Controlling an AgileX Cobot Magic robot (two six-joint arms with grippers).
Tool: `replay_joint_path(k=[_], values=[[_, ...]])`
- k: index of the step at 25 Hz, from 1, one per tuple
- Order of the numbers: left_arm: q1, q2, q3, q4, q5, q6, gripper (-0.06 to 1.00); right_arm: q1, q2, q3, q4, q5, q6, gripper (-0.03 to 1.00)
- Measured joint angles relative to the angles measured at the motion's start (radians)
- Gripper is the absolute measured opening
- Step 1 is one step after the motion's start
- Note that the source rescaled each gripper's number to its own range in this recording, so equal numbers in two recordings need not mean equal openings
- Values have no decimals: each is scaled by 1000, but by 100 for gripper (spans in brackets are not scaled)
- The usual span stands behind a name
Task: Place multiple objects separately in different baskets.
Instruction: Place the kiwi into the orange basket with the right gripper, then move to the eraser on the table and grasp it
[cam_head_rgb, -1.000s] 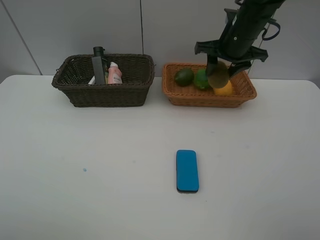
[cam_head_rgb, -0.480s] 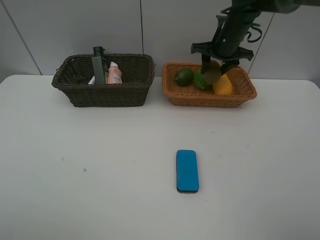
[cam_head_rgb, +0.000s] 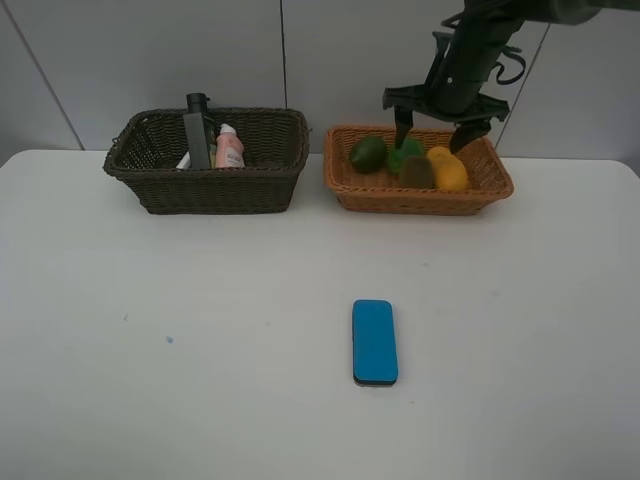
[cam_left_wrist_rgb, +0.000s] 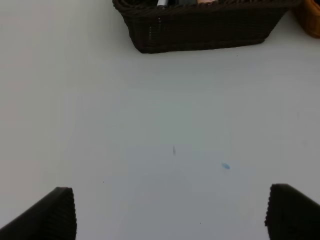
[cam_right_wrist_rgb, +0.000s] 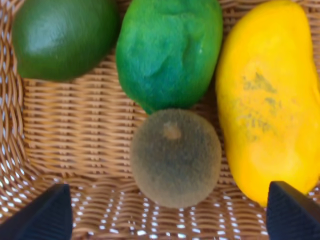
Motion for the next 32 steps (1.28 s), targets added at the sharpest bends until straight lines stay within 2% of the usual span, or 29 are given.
replay_joint_path(k=[6,11,14,22,28,32], values=[[0,0,0,0,0,0,94,0,-39,0,12,121,0,99],[0,0,0,0,0,0,94,26,-158,37,37,128,16,100],[0,0,0,0,0,0,94,56,-241,107,53,128,26,100],[0,0,0,0,0,0,94,168,-377,412,51,133,99,100],[0,0,0,0,0,0,94,253,-409,594,52,44,186,100],[0,0,0,0,0,0,94,300,-409,710,52,-95,270,100]])
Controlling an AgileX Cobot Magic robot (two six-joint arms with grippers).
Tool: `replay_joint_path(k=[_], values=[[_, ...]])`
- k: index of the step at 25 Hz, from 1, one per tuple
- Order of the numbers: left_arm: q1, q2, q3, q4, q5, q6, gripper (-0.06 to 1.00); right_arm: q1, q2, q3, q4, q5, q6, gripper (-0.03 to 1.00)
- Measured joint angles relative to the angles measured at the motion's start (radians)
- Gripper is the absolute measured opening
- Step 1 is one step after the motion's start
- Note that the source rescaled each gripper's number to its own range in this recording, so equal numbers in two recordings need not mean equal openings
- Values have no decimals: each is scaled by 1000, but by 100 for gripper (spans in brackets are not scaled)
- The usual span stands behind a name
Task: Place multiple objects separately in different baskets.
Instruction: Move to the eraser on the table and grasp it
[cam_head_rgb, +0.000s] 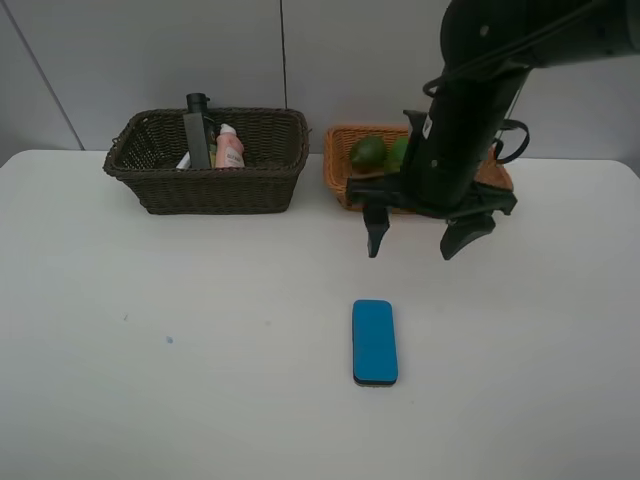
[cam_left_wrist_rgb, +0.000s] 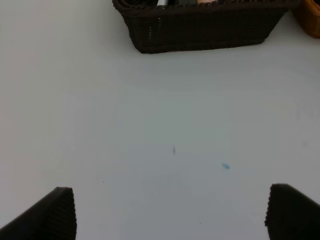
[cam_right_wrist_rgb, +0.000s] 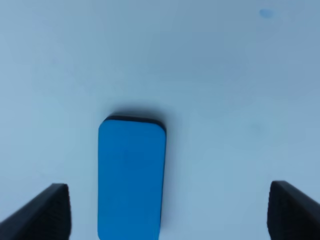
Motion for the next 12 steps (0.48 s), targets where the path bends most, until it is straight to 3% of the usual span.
replay_joint_path(k=[5,12], values=[[0,0,0,0,0,0,94,32,1,138,-1,-143,102,100],[0,0,0,0,0,0,94,101,68,180,2,-230,149,100]])
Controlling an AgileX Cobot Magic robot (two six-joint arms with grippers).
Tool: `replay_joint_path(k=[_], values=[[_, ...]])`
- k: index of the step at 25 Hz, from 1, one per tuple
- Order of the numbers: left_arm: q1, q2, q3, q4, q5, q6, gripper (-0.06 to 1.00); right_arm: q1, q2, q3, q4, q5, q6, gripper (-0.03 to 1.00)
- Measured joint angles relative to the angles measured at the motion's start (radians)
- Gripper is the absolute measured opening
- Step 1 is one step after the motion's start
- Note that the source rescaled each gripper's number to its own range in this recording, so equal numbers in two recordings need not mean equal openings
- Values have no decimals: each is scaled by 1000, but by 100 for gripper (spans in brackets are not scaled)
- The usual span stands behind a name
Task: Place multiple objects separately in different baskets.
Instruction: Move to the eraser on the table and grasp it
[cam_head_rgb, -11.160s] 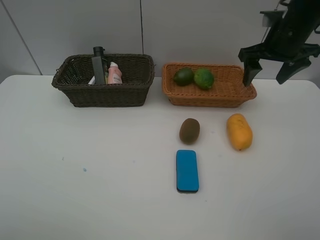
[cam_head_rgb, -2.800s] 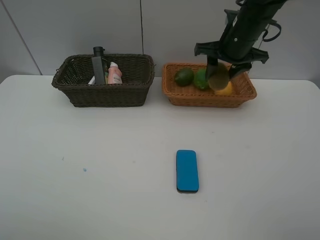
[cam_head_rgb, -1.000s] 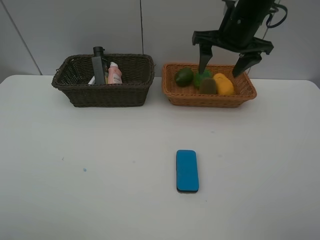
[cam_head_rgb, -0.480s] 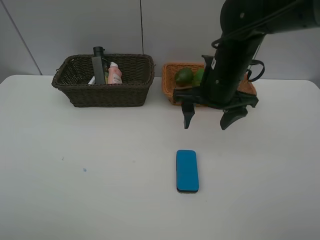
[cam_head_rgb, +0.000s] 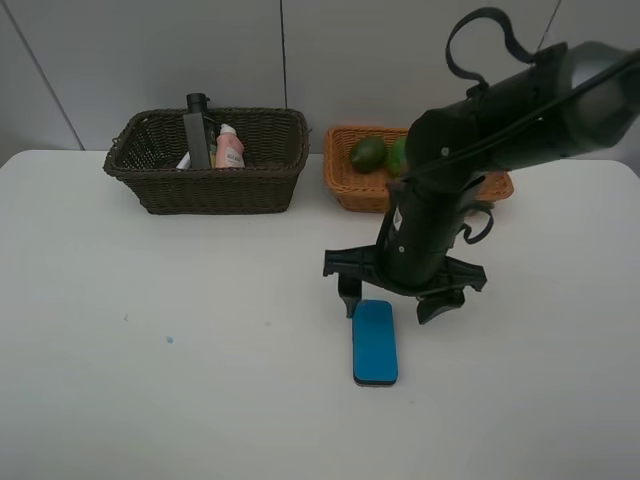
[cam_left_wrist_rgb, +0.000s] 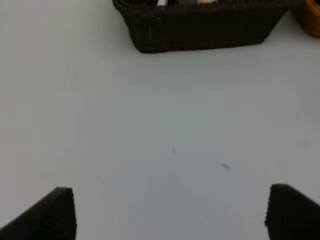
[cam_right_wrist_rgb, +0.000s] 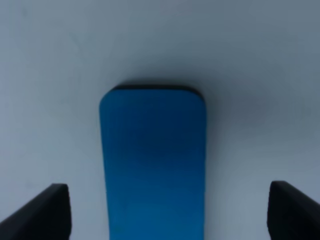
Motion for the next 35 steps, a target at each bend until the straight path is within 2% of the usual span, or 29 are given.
replay_joint_path(k=[13,20,30,31,33,34,35], values=[[0,0,0,0,0,0,94,19,113,0,14,-10,4,100],[0,0,0,0,0,0,94,19,118,0,14,-55,4,100],[0,0,0,0,0,0,94,19,130,-3,14,-45,4,100],[0,0,0,0,0,0,94,19,130,-4,14,-41,4,97],[0,0,0,0,0,0,94,19,132,-5,14,-29,4,77],[0,0,0,0,0,0,94,19,132,-5,14,-21,4,59],[0,0,0,0,0,0,94,19,133,-5,14,-13,4,37]])
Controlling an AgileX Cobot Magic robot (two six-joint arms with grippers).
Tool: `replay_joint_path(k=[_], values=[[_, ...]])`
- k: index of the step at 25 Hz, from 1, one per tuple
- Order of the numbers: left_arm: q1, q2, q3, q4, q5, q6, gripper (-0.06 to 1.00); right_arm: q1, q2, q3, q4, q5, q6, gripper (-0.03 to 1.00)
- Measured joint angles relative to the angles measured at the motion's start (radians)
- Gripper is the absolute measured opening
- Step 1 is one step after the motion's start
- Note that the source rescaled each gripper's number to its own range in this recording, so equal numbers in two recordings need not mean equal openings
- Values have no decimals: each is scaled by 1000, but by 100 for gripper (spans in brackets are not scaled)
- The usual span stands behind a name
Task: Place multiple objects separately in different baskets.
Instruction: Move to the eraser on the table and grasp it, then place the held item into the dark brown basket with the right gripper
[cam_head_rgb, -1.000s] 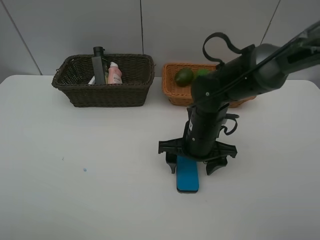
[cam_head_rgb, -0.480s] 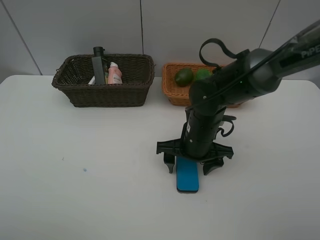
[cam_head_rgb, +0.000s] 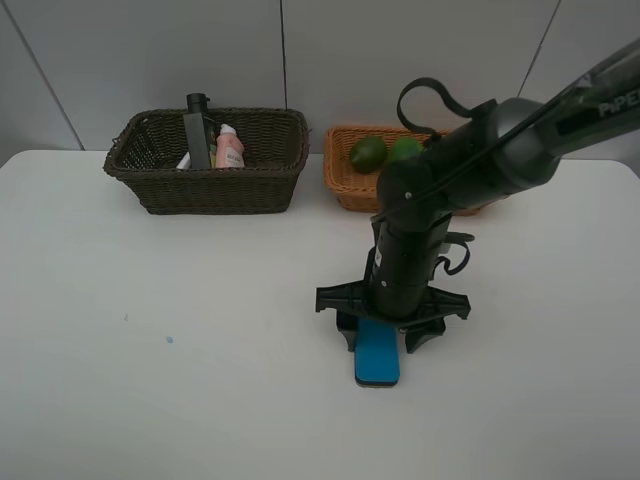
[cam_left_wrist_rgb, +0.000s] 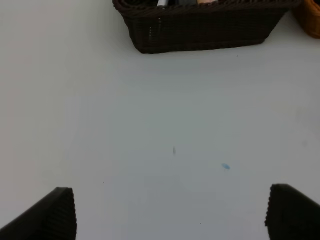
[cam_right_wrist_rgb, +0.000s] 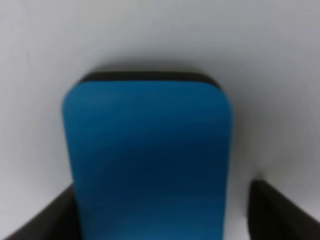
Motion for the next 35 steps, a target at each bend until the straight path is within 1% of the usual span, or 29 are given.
replay_joint_path(k=[1,2,19,24,28,31,33,35], values=[[0,0,0,0,0,0,94,0,0,0,0,6,0,12],[0,0,0,0,0,0,94,0,0,0,0,9,0,0],[0,0,0,0,0,0,94,0,0,0,8,9,0,1],[0,0,0,0,0,0,94,0,-68,5,0,24,-19,1],[0,0,0,0,0,0,94,0,-186,5,-29,56,-50,1],[0,0,0,0,0,0,94,0,-256,5,-73,65,-57,1],[0,0,0,0,0,0,94,0,-294,5,-117,54,-58,1],[0,0,0,0,0,0,94,0,-321,5,-161,23,-58,1]])
